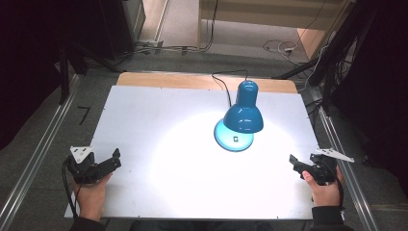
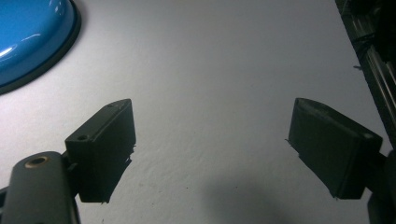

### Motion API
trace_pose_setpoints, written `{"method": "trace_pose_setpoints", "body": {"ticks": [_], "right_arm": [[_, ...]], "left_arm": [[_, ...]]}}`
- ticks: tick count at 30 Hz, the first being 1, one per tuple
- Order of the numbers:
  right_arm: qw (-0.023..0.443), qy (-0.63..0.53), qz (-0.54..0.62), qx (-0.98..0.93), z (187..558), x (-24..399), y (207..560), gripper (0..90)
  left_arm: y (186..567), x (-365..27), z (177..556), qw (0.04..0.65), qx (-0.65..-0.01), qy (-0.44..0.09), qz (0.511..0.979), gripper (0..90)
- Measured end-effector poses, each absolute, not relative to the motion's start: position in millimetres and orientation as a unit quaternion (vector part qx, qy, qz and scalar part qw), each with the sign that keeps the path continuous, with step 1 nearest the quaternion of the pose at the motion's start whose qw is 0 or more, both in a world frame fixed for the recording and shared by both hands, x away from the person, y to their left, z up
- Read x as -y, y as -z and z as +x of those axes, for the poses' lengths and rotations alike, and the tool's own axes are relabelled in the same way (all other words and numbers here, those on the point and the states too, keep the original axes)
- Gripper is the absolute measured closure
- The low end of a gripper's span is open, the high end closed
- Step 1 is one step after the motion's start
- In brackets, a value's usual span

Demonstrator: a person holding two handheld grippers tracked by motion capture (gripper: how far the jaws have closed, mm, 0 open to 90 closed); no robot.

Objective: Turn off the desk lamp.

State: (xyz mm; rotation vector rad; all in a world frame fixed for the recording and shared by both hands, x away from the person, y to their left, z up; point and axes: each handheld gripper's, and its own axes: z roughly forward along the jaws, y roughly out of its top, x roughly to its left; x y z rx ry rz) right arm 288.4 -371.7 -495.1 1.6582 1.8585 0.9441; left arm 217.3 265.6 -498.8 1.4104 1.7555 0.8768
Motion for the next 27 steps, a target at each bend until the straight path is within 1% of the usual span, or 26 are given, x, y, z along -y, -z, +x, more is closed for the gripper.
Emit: {"method": "trace_pose_setpoints", "body": {"ticks": [27], "right_arm": [[0.229, -0.36, 0.574, -0.699, 296, 336, 488, 13.8]], "left_arm": [[499, -266, 217, 0.355, -0.679, -0.34, 0.546, 3.3]]}}
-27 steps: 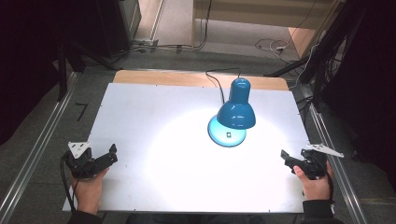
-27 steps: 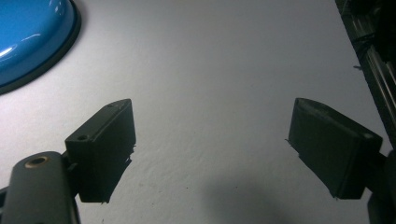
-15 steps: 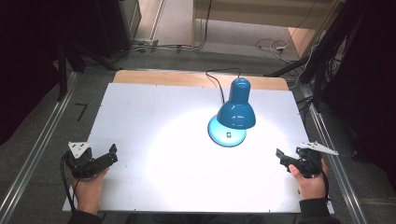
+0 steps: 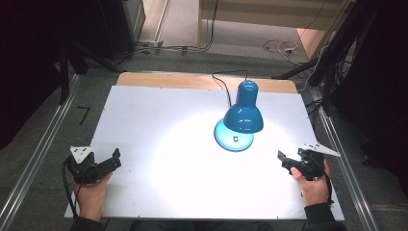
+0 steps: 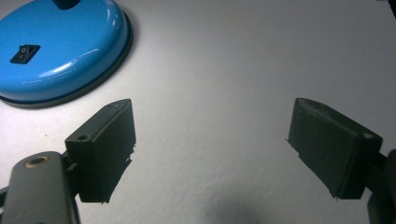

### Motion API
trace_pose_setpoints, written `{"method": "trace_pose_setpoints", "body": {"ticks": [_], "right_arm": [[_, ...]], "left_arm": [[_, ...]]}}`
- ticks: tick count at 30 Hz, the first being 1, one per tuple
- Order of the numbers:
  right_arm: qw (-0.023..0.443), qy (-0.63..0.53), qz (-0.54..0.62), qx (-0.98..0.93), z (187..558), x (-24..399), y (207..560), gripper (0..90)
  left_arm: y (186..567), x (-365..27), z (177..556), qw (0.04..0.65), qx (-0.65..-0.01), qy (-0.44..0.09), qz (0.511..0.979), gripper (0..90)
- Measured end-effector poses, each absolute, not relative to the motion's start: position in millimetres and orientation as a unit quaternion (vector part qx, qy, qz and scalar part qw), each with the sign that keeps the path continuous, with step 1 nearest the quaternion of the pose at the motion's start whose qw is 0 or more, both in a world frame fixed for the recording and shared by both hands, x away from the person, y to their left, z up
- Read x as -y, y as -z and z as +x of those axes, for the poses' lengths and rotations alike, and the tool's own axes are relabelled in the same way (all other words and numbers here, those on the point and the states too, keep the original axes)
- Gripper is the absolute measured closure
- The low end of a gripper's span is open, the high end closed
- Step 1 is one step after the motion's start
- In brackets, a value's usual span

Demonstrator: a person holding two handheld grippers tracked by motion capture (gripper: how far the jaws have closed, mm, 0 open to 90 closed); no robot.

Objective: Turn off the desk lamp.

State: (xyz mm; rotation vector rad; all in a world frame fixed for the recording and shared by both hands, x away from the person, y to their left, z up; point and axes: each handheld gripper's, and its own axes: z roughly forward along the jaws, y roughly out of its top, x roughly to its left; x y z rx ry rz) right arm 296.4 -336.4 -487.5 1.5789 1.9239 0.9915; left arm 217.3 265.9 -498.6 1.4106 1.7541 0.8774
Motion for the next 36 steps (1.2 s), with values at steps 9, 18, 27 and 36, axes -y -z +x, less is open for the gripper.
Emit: {"method": "trace_pose_setpoints", "body": {"ticks": [9, 18, 27, 36], "right_arm": [[0.221, -0.372, 0.565, -0.703, 301, 326, 484, 14.0], [0.217, -0.376, 0.553, -0.712, 307, 308, 482, 14.2], [0.213, -0.381, 0.536, -0.723, 312, 290, 479, 14.4], [0.21, -0.383, 0.526, -0.73, 317, 276, 479, 14.6]], "left_arm": [[499, -266, 218, 0.354, -0.679, -0.34, 0.546, 3.3], [499, -266, 218, 0.355, -0.679, -0.339, 0.545, 3.3], [499, -266, 218, 0.357, -0.68, -0.338, 0.544, 3.3], [499, -266, 218, 0.356, -0.68, -0.338, 0.545, 3.3]]}}
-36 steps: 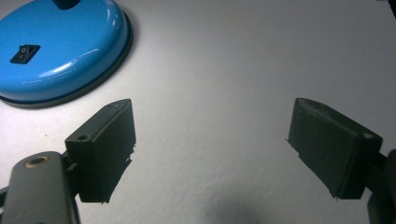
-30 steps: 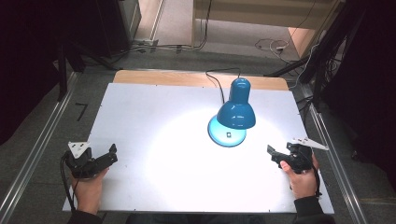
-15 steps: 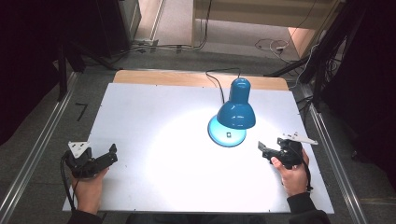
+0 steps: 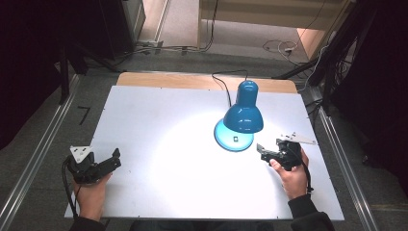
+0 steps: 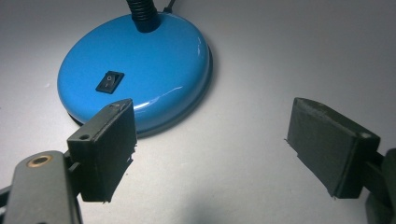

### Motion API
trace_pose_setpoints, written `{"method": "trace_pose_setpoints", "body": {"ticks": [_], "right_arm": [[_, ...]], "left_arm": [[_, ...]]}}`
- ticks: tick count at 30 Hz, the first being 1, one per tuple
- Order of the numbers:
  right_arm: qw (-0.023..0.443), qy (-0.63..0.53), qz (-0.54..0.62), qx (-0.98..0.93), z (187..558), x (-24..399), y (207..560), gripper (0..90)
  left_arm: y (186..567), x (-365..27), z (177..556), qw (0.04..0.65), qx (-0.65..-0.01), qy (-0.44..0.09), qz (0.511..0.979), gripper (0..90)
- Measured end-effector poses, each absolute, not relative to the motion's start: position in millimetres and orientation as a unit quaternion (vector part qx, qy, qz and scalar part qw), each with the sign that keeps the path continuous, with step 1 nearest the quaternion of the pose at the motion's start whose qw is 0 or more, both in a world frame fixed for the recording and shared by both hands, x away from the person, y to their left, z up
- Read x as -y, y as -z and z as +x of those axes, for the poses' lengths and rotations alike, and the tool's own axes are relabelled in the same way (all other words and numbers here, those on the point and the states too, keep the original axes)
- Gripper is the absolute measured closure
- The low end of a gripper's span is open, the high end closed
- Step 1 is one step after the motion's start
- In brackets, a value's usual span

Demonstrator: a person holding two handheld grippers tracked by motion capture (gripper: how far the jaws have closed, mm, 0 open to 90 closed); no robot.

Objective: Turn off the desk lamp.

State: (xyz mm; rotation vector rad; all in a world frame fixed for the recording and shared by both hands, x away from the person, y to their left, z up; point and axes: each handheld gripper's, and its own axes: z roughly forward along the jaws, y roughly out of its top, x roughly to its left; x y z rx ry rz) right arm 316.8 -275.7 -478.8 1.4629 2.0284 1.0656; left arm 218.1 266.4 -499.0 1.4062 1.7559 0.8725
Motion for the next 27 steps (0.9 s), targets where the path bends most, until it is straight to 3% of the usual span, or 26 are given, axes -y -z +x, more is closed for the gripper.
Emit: {"method": "trace_pose_setpoints", "body": {"ticks": [27], "right_arm": [[0.208, -0.392, 0.498, -0.745, 329, 237, 477, 20.8]], "left_arm": [[499, -267, 218, 0.358, -0.68, -0.338, 0.544, 3.3]]}}
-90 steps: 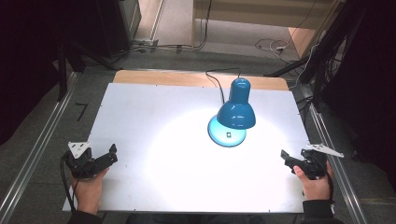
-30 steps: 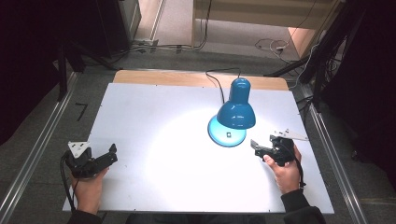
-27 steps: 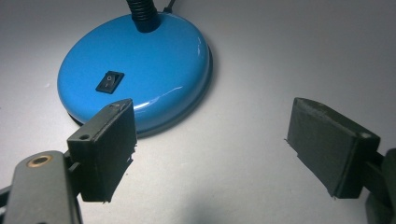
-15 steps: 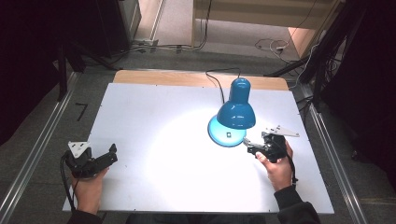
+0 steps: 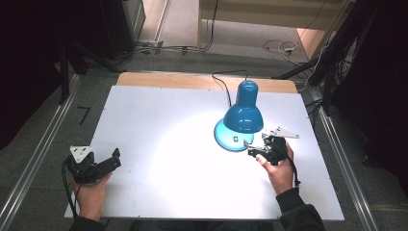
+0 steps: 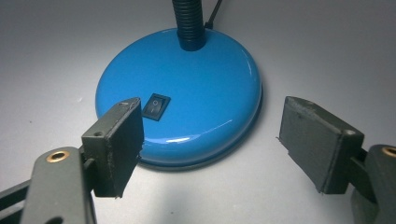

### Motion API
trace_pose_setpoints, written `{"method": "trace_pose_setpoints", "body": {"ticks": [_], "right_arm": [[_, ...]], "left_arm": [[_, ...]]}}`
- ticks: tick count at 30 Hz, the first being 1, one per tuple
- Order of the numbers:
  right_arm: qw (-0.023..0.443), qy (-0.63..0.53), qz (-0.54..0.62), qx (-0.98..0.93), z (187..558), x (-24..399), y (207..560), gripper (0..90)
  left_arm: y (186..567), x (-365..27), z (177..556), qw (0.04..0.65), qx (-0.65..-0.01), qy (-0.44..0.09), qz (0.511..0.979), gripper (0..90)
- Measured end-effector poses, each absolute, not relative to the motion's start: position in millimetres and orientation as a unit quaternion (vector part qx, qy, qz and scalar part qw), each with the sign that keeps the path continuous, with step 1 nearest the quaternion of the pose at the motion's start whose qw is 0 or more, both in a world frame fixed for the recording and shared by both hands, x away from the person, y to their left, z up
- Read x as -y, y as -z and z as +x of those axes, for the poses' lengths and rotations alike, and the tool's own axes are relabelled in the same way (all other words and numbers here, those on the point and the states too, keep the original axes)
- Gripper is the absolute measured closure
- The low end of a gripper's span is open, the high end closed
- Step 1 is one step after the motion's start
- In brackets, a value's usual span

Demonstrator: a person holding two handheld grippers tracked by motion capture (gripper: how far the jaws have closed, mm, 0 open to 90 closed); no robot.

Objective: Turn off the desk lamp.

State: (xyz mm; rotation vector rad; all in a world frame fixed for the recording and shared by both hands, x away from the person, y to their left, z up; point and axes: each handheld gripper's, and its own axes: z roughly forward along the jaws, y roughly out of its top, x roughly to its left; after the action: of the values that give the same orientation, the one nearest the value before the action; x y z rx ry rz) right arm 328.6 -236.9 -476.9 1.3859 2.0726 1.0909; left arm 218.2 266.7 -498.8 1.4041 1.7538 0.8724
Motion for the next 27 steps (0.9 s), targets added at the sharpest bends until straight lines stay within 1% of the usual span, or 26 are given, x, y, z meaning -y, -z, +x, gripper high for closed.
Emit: {"method": "trace_pose_setpoints", "body": {"ticks": [14, 20, 24, 27], "right_arm": [[0.208, -0.397, 0.492, -0.747, 331, 227, 479, 23.7], [0.209, -0.397, 0.492, -0.746, 330, 227, 480, 26.7], [0.21, -0.401, 0.485, -0.748, 330, 225, 482, 34.8], [0.213, -0.413, 0.477, -0.746, 329, 224, 482, 47.4]], "left_arm": [[498, -267, 218, 0.358, -0.68, -0.338, 0.544, 3.4], [499, -267, 218, 0.359, -0.68, -0.337, 0.544, 3.4], [499, -267, 218, 0.359, -0.679, -0.337, 0.544, 3.4], [499, -267, 218, 0.359, -0.679, -0.337, 0.544, 3.3]]}}
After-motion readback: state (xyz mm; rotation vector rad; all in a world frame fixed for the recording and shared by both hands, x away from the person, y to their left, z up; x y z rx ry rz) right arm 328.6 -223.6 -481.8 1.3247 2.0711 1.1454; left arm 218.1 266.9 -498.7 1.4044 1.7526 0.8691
